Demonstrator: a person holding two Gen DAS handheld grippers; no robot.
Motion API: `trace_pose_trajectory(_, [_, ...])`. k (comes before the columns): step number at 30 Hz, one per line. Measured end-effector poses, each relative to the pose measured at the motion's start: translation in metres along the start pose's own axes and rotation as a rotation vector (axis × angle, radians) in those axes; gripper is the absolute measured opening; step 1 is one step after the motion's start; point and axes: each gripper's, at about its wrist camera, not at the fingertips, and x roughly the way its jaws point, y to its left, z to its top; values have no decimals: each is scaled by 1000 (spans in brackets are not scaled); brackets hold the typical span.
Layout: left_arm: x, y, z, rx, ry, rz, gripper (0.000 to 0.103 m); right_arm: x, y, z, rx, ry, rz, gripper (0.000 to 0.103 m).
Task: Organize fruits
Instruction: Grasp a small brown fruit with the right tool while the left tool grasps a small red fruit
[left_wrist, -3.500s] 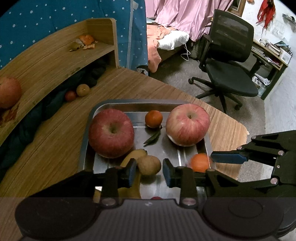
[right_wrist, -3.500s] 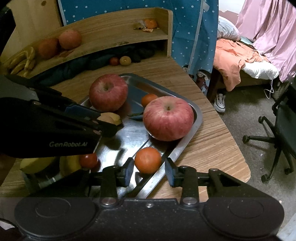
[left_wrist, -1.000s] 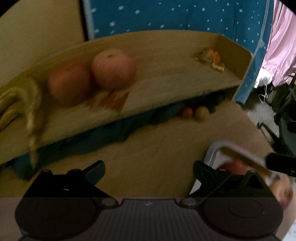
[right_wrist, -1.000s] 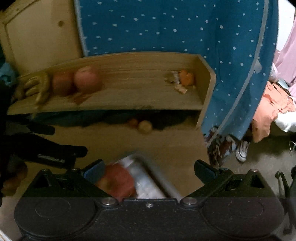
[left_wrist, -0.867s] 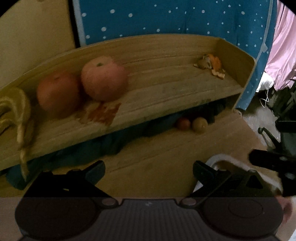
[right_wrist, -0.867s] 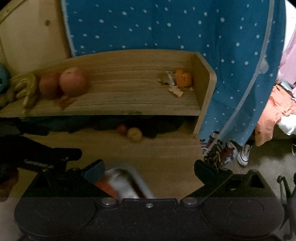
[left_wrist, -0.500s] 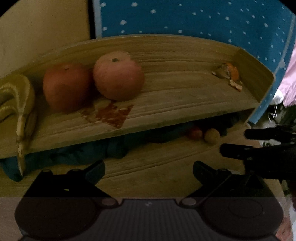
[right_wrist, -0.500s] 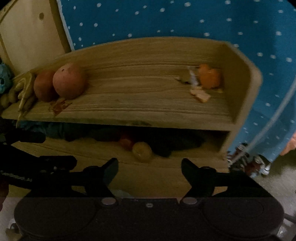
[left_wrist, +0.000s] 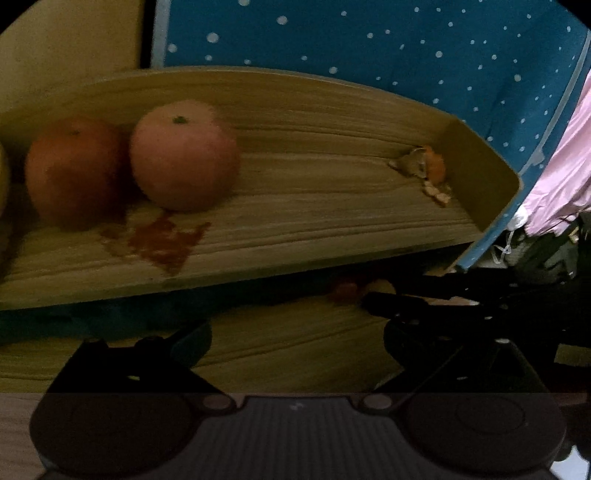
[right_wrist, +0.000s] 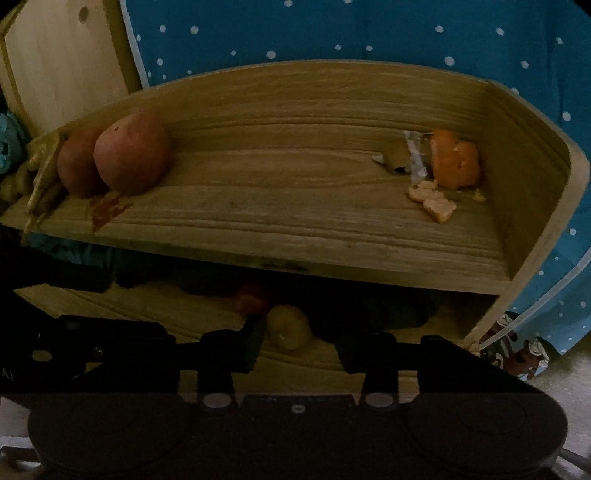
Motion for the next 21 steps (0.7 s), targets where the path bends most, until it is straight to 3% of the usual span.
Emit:
trace_pose_trajectory(9, [29, -10, 11, -28, 25, -42, 82, -6, -14, -11, -5, -11, 39, 39])
trace_pose_trajectory(14, [45, -16, 16, -69, 55, -35, 62, -6, -13, -15, -19, -13, 45, 39])
trace_pose_trajectory(21, [59, -24, 26, -110, 64, -20, 51, -4, -12, -14, -22, -14, 42, 40])
